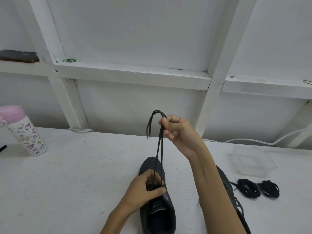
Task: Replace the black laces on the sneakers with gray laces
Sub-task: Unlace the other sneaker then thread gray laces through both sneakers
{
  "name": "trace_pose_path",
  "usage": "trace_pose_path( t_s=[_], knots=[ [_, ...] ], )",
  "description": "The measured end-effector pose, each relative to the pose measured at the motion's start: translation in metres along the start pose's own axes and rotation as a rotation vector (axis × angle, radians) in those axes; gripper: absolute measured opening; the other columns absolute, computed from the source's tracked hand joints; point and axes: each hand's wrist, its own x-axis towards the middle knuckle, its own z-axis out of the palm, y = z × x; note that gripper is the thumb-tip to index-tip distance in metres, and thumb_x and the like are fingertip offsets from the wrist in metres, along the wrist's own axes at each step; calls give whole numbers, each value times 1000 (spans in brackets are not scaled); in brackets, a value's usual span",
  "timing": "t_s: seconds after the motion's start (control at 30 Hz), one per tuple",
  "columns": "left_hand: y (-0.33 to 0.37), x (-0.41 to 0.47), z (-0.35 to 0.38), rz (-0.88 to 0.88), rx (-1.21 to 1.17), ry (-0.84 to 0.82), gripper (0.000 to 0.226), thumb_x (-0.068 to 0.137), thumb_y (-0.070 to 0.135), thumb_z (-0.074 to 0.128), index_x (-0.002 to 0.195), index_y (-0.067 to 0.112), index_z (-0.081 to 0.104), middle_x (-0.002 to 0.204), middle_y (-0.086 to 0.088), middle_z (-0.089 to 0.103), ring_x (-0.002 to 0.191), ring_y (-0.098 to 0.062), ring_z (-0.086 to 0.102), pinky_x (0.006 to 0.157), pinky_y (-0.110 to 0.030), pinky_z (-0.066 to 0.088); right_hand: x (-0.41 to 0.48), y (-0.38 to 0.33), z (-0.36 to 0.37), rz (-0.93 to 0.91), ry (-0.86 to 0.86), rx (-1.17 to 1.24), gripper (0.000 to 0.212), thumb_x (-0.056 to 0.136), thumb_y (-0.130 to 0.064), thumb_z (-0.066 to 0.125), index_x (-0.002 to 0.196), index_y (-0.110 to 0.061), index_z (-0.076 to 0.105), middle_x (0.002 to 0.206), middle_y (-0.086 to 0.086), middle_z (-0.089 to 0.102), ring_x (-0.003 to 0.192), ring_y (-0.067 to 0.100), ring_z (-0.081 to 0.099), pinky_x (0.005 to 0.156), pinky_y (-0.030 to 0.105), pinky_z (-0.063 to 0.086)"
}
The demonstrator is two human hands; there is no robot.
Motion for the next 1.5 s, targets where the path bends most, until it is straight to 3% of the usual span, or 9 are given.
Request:
trace_pose_path(
  t_s=[0.17,0.33,0.6,0.7,0.87,1.0,1.17,1.37,1.5],
  knots=[
    [14,-8,5,56,-176,134,26,77,10,79,93,11,58,102,8,73,95,-13,68,85,-21,52,0,9,-8,-11,-8,39,9,92,-4,59,83,-6,60,76,1,61,58,13,54,54,20,44],
    [45,-12,2,162,-334,122,18,84,27,69,101,25,72,104,3,69,101,-10,65,88,-21,50,-1,17,-10,-46,62,-147,13,85,-1,69,93,-7,61,80,3,58,70,15,58,68,28,49],
    [28,-9,-44,102,-382,538,24,92,8,59,112,20,65,77,2,54,54,-10,53,70,-24,54,-15,42,-56,-47,411,-674,57,82,9,64,133,-16,55,104,8,60,63,17,63,65,33,59],
    [-9,-10,-67,-78,-265,596,25,92,8,61,113,21,62,82,-8,57,47,-13,53,66,-35,55,-24,62,-88,213,426,-1138,56,83,8,60,133,-15,53,111,11,60,59,22,66,64,27,57],
    [-73,-19,-86,-471,379,378,8,88,26,65,88,34,65,91,2,65,82,-16,60,78,-34,50,-31,87,-100,770,96,-1432,21,79,-7,76,91,-7,60,94,9,59,81,26,62,72,34,57],
    [-74,-14,-91,-509,572,341,8,80,32,70,81,34,62,109,7,47,101,-15,50,75,-30,42,-14,83,-106,703,191,-1430,36,75,-25,81,105,-11,67,105,4,66,98,22,64,77,31,51],
    [-63,35,-96,-321,652,415,35,84,32,68,117,29,57,139,-2,39,131,-25,34,100,-39,35,22,77,-109,528,309,-1428,37,89,-29,65,122,-12,59,124,7,57,112,27,57,90,35,49],
    [-76,103,-60,-156,952,132,57,101,21,38,154,21,17,162,-1,15,148,-21,15,117,-43,21,62,144,-119,529,109,-1610,65,103,-42,36,157,-22,5,163,13,-10,150,34,-4,116,56,11],
    [-95,99,-42,62,895,339,23,91,3,60,111,12,67,118,-5,65,106,-26,62,83,-40,49,57,170,-124,200,355,-1674,35,101,-22,43,130,-3,51,142,13,46,130,31,41,95,39,37]
  ],
)
